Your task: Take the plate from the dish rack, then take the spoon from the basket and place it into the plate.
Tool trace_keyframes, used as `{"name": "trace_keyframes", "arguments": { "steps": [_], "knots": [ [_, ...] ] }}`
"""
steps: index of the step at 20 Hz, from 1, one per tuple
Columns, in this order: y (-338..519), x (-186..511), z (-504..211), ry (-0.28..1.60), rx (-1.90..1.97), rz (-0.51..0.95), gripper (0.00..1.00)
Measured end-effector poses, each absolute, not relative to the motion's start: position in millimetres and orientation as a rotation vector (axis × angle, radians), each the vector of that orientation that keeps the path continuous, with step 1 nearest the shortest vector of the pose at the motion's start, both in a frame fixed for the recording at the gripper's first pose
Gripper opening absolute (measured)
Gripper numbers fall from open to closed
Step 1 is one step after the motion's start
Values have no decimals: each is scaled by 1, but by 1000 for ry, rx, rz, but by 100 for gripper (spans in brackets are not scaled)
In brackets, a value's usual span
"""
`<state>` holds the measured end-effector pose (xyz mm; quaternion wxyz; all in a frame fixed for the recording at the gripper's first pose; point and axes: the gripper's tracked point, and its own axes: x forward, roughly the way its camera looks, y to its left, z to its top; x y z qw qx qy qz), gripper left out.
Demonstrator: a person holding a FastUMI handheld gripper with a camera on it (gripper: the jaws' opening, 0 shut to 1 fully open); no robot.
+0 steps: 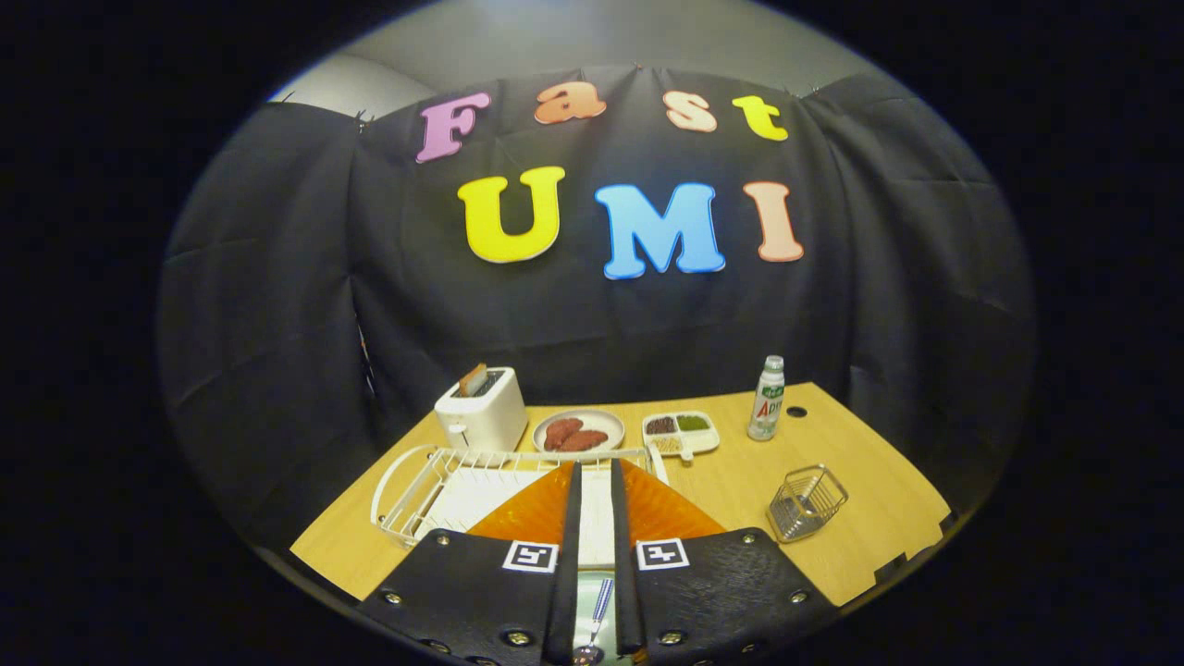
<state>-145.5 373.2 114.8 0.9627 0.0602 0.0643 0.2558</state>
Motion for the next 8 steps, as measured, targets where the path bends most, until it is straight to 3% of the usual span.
{"name": "trace_keyframes", "arguments": {
  "steps": [8],
  "knots": [
    [327,-129,219,-123,130,452,16]
  ]
}}
